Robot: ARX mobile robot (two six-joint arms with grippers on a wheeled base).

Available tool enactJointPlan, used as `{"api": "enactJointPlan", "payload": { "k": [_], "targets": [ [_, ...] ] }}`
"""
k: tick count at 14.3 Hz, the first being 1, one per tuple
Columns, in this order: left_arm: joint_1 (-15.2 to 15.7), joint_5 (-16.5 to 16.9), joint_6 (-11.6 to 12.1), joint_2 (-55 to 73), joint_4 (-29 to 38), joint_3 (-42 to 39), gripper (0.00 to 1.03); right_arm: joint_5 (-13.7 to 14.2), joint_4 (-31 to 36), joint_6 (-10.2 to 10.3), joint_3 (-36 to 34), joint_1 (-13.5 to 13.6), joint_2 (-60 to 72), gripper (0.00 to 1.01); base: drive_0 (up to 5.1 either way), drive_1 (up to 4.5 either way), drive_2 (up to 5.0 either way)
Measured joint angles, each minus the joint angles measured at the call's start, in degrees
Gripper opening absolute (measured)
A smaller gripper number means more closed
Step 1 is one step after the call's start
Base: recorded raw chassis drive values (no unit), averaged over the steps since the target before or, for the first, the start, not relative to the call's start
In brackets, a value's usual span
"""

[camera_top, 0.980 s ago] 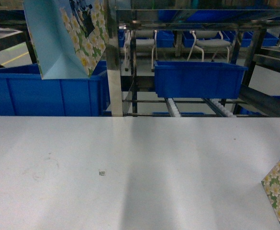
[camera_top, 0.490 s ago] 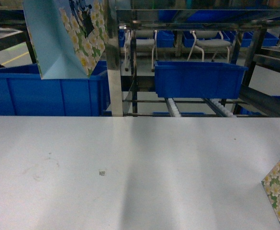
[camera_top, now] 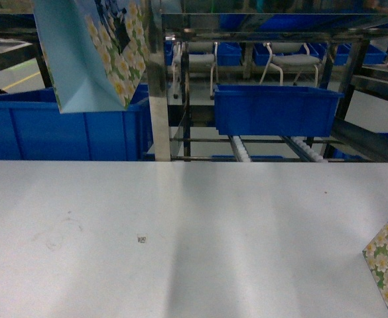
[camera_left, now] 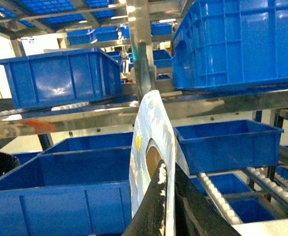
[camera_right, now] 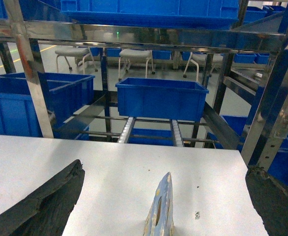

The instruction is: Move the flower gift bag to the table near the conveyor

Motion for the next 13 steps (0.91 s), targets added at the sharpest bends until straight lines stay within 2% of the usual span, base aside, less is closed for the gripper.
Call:
{"api": "enactJointPlan", "payload": {
  "k": [5,8,12,13],
  "targets": [
    [0.0,-4.4,-0.5,6.5,7.8,-4.0,0.02,0.0,0.0,-0.2,0.0,0.0,0.0,0.98,0.0,0.0,0.0],
    [2.1,-6.2,-3.0,14.8,16.0,-4.8,0.02,0.0,0.0,-0.2,0.0,0.0,0.0,0.98,0.0,0.0,0.0],
    [2.2,-11.0,-6.3,25.9,26.4,-8.8,0.02,0.0,0.0,-0.2,0.0,0.0,0.0,0.98,0.0,0.0,0.0],
    [2.1,-11.7,-7.5,27.6,26.7,-9.9,0.02,0.0,0.0,-0.2,0.0,0.0,0.0,0.98,0.0,0.0,0.0]
  ]
}}
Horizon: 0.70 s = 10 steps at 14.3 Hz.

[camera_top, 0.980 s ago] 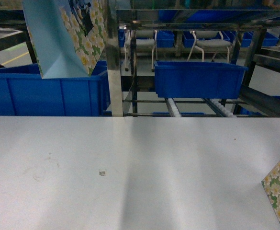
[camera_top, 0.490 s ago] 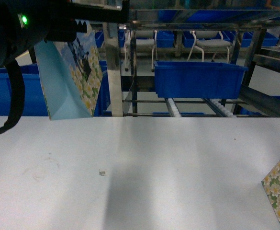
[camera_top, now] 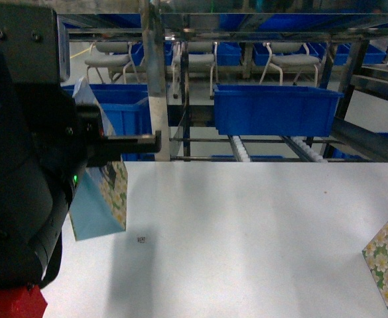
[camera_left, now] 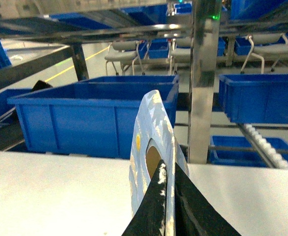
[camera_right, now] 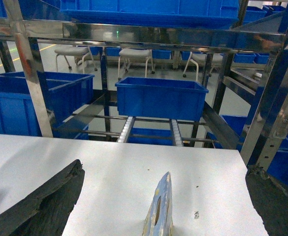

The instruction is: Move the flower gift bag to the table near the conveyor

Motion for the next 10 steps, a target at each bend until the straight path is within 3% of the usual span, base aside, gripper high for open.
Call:
{"api": "enactJointPlan", "payload": {
  "k": [4,10],
  "targets": [
    [-1.8,0.9,-4.6,8.4,-0.2,-5.0,0.02,0.0,0.0,0.0,0.0,0.0,0.0,0.98,0.0,0.0,0.0],
    [-2.1,3.0,-6.3,11.5,1.3,-7.3,0.02,0.0,0.0,0.0,0.0,0.0,0.0,0.98,0.0,0.0,0.0]
  ]
}}
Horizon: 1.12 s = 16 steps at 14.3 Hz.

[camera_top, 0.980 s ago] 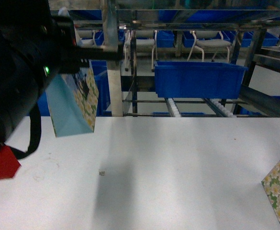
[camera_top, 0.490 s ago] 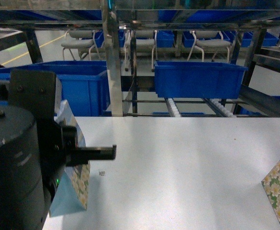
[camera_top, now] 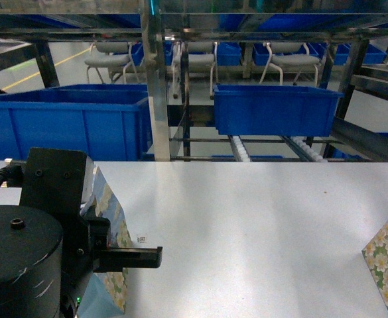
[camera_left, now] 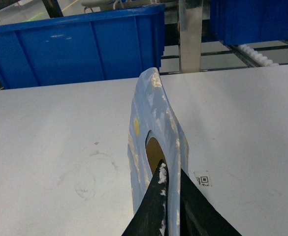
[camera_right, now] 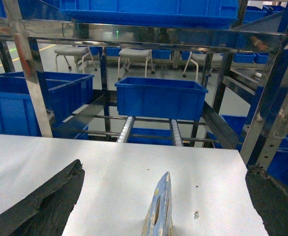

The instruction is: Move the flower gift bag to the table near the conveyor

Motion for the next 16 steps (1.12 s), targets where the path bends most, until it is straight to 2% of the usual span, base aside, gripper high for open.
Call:
{"api": "enactJointPlan", "payload": {
  "k": [1,5,8,9,12,16],
  "targets": [
    [0.2,1.6,0.1,-1.2,-0.6,-0.7,0.04,0.0,0.0,0.0,0.0,0.0,0.0,0.98,0.0,0.0,0.0],
    [3.7,9.1,2.1,-12.1,-1.2,-0.4,0.55,0.0,0.0,0.0,0.0,0.0,0.0,0.98,0.0,0.0,0.0],
    [6.3,11.5,3.3,-20.9,-1.3,0.7,0.93,0.0,0.0,-0.1,0.0,0.0,0.0,0.98,0.0,0.0,0.0],
    [7.4,11.9,3.4,-24.7,-1.3,1.0,0.99,0.0,0.0,-0.1,0.0,0.0,0.0,0.98,0.0,0.0,0.0],
    [13.4,12.7,4.1,-32.1,-5.2,1.9,0.98,0.0,0.0,-0.1,0.0,0.0,0.0,0.98,0.0,0.0,0.0],
    [15.8,13.9,4.6,-34.7,-7.5,1.9,0.98,0.0,0.0,-0.1,0.0,0.0,0.0,0.98,0.0,0.0,0.0]
  ]
}}
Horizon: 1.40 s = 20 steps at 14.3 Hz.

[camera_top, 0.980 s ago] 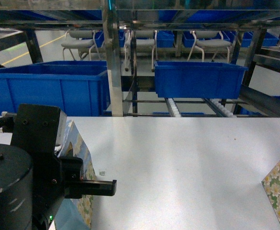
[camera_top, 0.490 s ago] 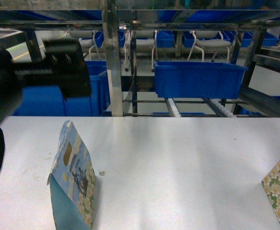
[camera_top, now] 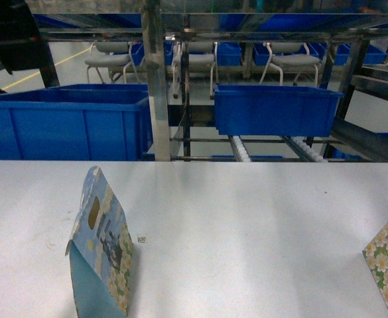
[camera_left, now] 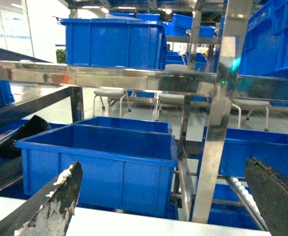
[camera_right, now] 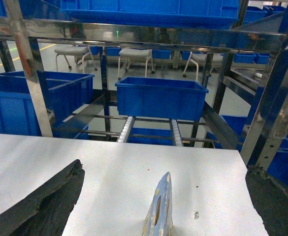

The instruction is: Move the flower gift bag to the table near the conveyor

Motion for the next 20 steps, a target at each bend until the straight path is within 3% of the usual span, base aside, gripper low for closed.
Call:
{"api": "enactJointPlan", "payload": {
  "k": [4,5,7,8,9,10,14,15,16,20],
  "targets": [
    [4.5,3.8,0.2,-7.2,-6.3,0.7,0.98,0.0,0.0,0.0,0.0,0.0,0.0,0.98,0.0,0.0,0.0],
    [5.1,4.5,0.3,-9.6,-9.6,1.3,0.98,0.0,0.0,0.0,0.0,0.0,0.0,0.98,0.0,0.0,0.0],
    [5.1,4.7,1.2,-10.8,-9.6,1.9,0.98,0.0,0.0,0.0,0.0,0.0,0.0,0.98,0.0,0.0,0.0],
    [5.9,9.3,1.0,-12.6,-19.1,2.8,0.91,5.3,2.0,0.2,-0.6,3.3,-0.6,0.89,0.0,0.0,0.0],
    [7.2,15.0,0.6,-17.1,-26.6,0.8,0.77,7.7,2.4,0.2,-2.5,5.9,-2.9,0.74,0.0,0.0,0.0],
    [8.1,16.5,0.2,-20.8,-27.1,-3.1,0.64,8.8,2.4,0.2,-4.1,5.8,-3.9,0.61,0.0,0.0,0.0],
    [10.5,19.3,0.1,-29.4,-26.4,-13.6,0.12,8.9,2.1,0.2,-8.6,5.6,-8.7,0.08,0.0,0.0,0.0],
    [12.6,22.1,0.1,-31.2,-26.7,-14.7,0.02,9.0,1.9,0.1,-9.0,5.6,-9.4,0.02,0.0,0.0,0.0],
    [14.6,22.8,-0.2,-33.2,-27.3,-16.4,0.02,8.9,1.5,0.2,-9.7,5.6,-10.3,0.02,0.0,0.0,0.0],
    [14.8,23.0,-0.2,-35.8,-28.4,-18.1,0.02,9.0,0.9,0.2,-10.7,5.6,-11.4,0.02,0.0,0.0,0.0]
  ]
}}
